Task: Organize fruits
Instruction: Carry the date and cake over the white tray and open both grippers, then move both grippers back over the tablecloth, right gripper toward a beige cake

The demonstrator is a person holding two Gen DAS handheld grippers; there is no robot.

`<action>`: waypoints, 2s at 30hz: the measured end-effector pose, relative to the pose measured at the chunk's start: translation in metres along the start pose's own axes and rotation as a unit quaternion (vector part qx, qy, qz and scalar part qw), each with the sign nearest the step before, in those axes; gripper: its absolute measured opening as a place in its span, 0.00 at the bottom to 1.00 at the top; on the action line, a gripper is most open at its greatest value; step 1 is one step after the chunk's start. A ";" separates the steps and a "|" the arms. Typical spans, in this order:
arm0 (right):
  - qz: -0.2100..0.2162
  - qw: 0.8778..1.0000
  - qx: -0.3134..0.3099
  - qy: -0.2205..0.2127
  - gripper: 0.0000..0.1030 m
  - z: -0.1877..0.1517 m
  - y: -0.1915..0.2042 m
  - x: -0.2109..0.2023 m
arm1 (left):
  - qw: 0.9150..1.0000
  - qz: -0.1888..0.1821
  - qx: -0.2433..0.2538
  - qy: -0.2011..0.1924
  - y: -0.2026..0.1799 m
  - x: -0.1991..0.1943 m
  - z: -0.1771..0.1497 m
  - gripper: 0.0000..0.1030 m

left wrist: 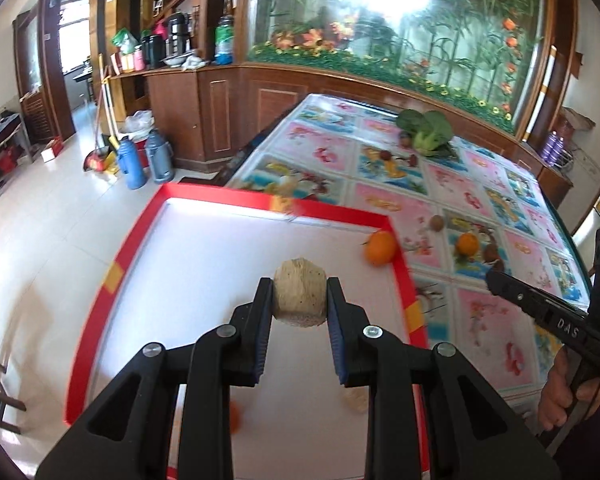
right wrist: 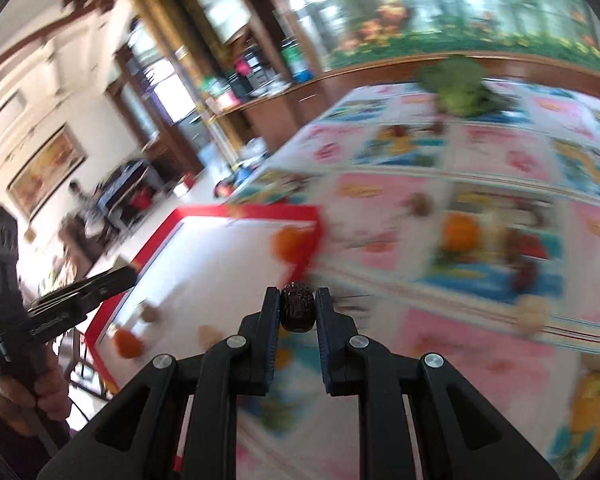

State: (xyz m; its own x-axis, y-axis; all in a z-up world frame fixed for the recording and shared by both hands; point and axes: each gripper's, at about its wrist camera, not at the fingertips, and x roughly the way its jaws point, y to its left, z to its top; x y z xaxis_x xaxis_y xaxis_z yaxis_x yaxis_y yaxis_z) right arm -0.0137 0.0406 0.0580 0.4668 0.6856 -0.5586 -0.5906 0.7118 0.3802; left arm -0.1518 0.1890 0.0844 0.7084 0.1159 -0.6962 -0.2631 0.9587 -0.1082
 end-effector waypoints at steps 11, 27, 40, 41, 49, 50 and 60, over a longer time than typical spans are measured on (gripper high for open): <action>0.000 0.997 -0.070 0.046 0.15 -0.012 0.056 0.042 | 1.000 0.027 -0.009 0.010 0.033 0.009 -0.017 0.27; 0.010 0.997 -0.059 0.046 0.32 -0.012 0.055 0.034 | 0.998 0.069 -0.003 0.008 0.036 0.013 -0.019 0.59; -0.047 0.998 0.027 -0.007 0.36 -0.011 -0.033 -0.024 | 0.997 0.069 0.027 0.010 0.007 0.012 -0.015 0.76; -0.056 0.998 0.035 -0.012 0.36 -0.012 -0.041 -0.029 | 0.997 0.068 0.030 0.011 0.004 0.012 -0.015 0.76; -0.131 0.988 0.062 -0.046 0.39 -0.016 -0.089 -0.067 | 0.997 0.056 0.055 0.022 -0.019 0.018 -0.018 0.76; -0.138 0.987 0.062 -0.046 0.39 -0.017 -0.092 -0.069 | 0.997 0.056 0.056 0.023 -0.022 0.019 -0.019 0.77; -0.162 0.985 0.056 -0.021 0.39 -0.020 -0.107 -0.065 | 0.996 0.044 0.072 0.034 -0.042 0.025 -0.023 0.77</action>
State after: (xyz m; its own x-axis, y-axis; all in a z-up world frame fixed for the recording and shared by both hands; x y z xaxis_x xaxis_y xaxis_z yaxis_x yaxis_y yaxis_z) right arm 0.0060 -0.0827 0.0389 0.6466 0.4244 -0.6339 -0.3312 0.9047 0.2679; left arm -0.1381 0.1457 0.0556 0.6389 0.1883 -0.7459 -0.2224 0.9734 0.0552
